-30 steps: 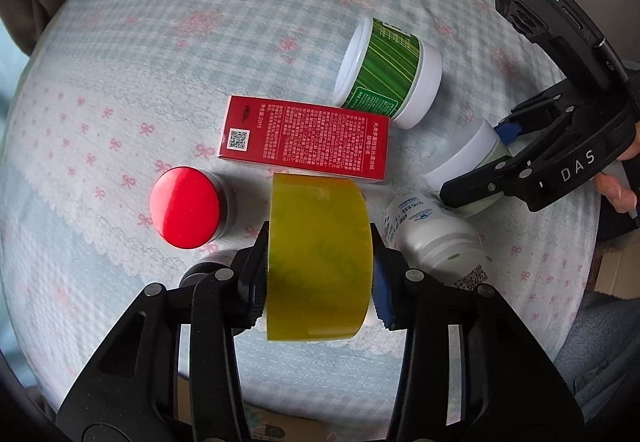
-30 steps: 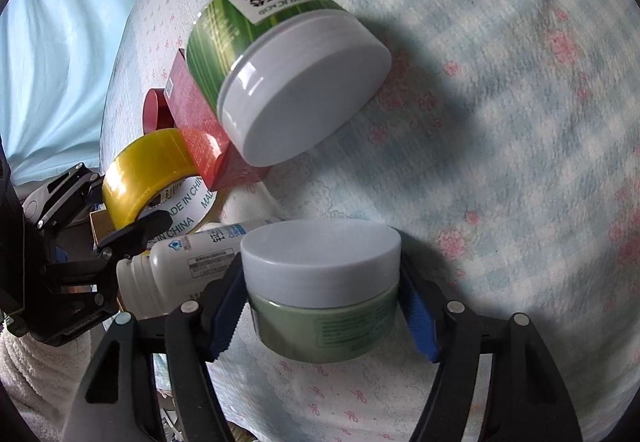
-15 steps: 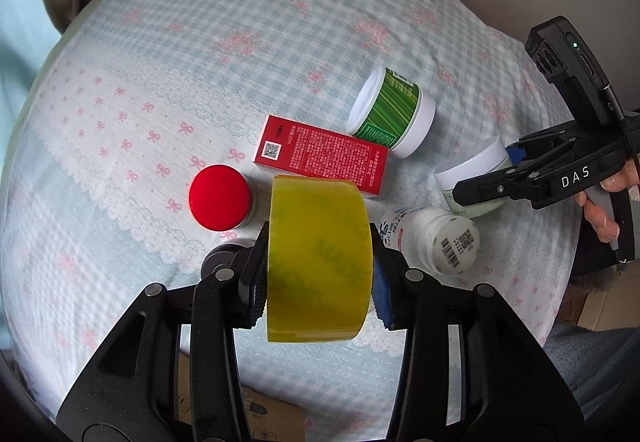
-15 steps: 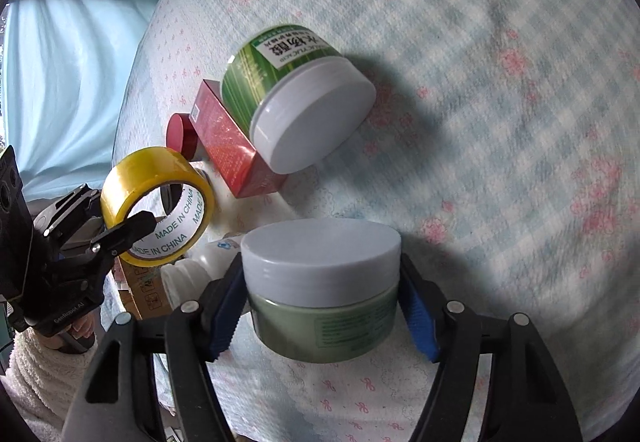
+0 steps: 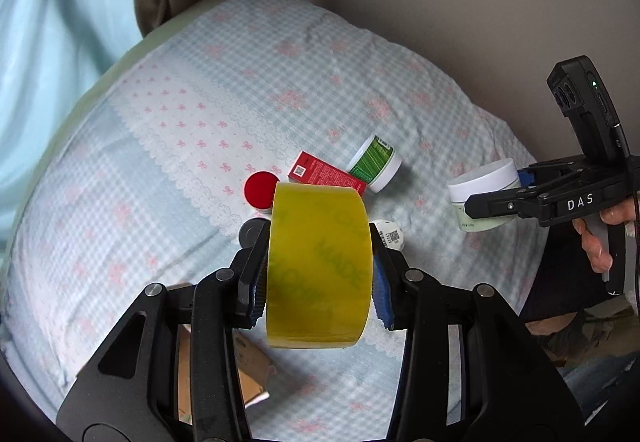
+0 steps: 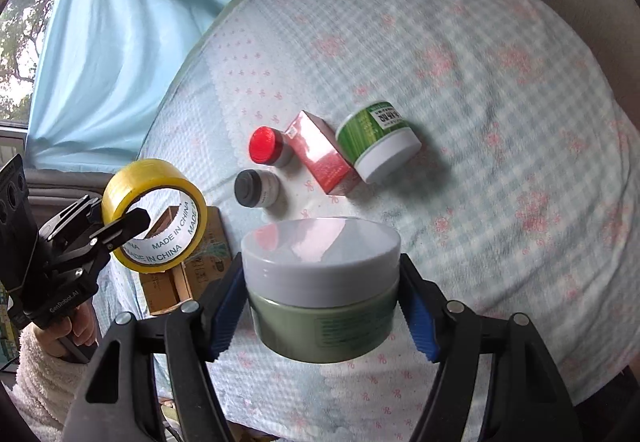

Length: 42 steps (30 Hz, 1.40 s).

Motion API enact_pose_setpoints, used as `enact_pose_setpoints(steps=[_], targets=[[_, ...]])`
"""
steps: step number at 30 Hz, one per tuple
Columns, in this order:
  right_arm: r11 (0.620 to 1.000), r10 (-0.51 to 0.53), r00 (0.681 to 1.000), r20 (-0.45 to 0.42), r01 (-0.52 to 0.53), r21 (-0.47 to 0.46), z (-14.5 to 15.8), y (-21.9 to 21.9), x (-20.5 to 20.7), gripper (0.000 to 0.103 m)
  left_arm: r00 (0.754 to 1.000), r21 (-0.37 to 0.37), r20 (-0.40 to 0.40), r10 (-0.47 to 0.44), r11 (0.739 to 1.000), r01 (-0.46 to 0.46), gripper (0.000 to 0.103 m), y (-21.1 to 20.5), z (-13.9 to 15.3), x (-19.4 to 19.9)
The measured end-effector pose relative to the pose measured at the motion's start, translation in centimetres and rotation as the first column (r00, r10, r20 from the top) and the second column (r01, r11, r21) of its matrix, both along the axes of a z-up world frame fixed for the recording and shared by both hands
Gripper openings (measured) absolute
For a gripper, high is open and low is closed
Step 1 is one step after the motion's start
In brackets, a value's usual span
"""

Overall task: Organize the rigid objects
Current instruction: 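Carry the tape roll and pale green jar toward the cardboard box with both tools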

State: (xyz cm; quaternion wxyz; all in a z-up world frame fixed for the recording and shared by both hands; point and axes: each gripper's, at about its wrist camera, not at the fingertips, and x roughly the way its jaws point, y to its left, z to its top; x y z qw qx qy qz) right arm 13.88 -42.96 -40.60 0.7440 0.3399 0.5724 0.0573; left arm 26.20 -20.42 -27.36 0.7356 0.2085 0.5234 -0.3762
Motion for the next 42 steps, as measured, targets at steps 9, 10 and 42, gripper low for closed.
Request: enact_pose_setpoints(steps=[9,10,42], targets=[[0.979,0.193,0.98,0.053,-0.189,-0.078,9.9,5.6,1.1,0.066,0.963,-0.069,0.0,0.268,0.961,-0.268,0.038,9.5,8.5,-1.2],[0.974,0.213,0.975,0.061,-0.208,-0.085,10.6,6.4,1.4,0.066,0.956,-0.075,0.003,0.294,0.953,-0.293,0.038,10.8,9.1,-1.2],[0.818,0.476,0.875,-0.093,-0.479,-0.319,2.6,41.4,13.3,0.066,0.825,0.133,-0.109,0.555,0.83,-0.541,0.038,40.6,-7.1,5.9]])
